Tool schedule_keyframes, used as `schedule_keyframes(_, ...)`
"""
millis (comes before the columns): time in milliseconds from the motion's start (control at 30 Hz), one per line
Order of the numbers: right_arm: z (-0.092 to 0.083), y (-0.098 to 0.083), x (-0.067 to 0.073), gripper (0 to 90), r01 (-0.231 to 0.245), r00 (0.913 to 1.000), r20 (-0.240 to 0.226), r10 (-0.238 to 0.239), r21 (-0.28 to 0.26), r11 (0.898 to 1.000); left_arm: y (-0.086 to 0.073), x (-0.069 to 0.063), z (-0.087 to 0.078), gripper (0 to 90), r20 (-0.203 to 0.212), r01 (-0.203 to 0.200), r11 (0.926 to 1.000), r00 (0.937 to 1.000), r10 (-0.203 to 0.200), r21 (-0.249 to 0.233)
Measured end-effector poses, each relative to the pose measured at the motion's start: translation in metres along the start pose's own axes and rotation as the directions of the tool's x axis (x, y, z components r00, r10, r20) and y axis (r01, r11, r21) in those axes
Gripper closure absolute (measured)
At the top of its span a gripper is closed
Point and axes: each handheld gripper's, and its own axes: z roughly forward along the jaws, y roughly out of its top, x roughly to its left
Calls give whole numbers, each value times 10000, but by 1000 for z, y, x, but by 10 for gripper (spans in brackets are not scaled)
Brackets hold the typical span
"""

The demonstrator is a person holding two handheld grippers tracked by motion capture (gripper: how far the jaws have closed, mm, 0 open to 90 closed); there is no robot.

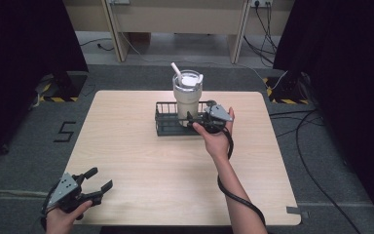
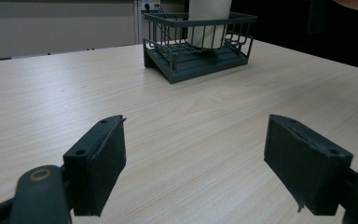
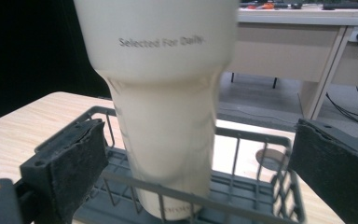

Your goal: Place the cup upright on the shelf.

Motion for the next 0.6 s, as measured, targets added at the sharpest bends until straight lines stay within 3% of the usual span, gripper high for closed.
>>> schedule_keyframes(600,-40,-13,-22,64,152,9996,254,-155,100,9998,0,0,-1,200,-18,-3,10000,10000,3,10)
